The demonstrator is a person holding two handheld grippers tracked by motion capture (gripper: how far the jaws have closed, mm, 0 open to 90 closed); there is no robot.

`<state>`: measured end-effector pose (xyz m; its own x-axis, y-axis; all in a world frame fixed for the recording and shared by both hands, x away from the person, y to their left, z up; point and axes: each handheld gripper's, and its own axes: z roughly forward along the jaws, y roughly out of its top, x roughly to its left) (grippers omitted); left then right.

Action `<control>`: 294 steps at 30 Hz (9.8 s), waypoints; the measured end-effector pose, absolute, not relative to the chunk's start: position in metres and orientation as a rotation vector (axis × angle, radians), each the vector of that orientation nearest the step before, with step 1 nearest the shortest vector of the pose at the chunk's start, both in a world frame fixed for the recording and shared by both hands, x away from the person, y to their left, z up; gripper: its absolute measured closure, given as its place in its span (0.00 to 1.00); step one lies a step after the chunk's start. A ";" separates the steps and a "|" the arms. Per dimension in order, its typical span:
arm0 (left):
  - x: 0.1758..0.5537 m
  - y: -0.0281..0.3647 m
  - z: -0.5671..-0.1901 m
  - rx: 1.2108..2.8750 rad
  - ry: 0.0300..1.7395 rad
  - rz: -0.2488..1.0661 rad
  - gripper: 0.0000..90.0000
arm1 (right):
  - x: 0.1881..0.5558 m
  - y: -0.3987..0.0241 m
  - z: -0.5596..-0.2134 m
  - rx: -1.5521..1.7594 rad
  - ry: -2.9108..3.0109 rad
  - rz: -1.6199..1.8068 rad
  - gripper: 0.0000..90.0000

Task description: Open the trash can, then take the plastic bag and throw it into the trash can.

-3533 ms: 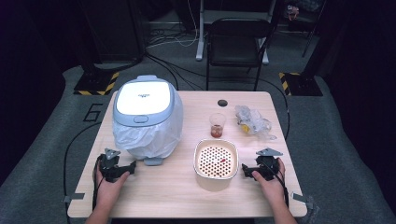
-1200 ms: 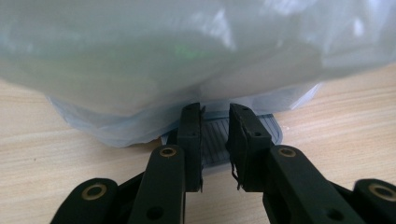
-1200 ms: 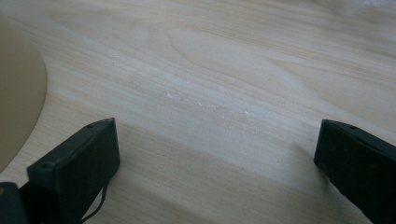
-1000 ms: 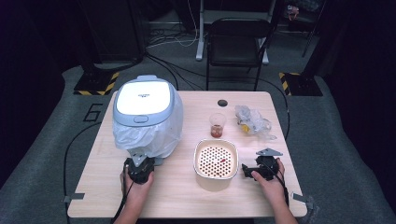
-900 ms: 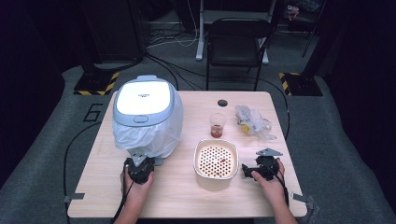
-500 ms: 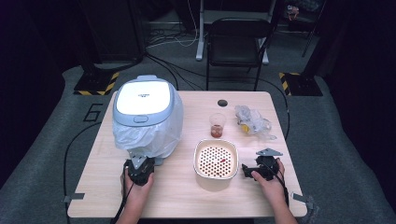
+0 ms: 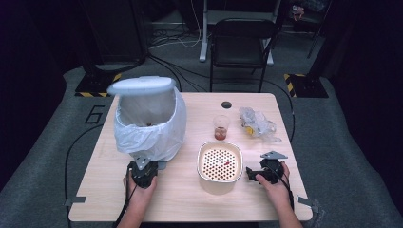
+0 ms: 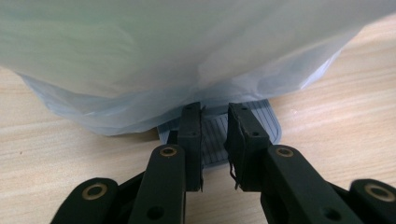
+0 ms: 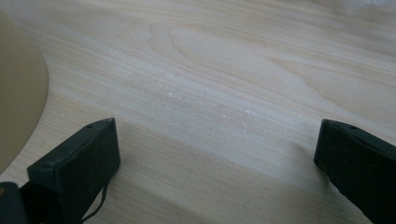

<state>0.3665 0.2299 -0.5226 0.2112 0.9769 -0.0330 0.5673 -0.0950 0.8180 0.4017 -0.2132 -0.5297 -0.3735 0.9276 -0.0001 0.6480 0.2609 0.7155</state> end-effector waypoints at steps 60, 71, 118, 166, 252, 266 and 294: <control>0.366 0.231 -0.526 1.777 1.413 0.735 0.87 | 0.447 -0.220 -0.460 1.379 2.014 0.995 0.45; 0.366 0.231 -0.526 1.776 1.413 0.739 0.87 | 0.484 -0.208 -0.445 1.330 2.012 0.912 0.29; 0.366 0.231 -0.526 1.776 1.413 0.731 0.87 | 0.428 -0.204 -0.448 1.336 2.089 0.951 0.40; 0.366 0.232 -0.526 1.771 1.412 0.723 0.87 | 0.492 -0.213 -0.501 1.561 2.199 0.831 0.64; 0.367 0.232 -0.527 1.759 1.408 0.745 0.87 | 0.470 -0.018 -0.245 0.861 2.427 1.224 0.83; 0.367 0.232 -0.526 1.757 1.414 0.730 0.87 | 0.476 0.024 -0.242 0.783 2.463 1.257 0.83; 0.366 0.238 -0.523 1.858 1.393 0.746 0.87 | 0.484 0.098 -0.253 0.694 2.516 1.296 0.81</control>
<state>0.3659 0.2379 -0.5232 0.2596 0.9648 0.0415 0.5696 -0.1876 0.8002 0.4838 0.0984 -0.2525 -0.8621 0.5065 0.0142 0.3055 0.4973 0.8120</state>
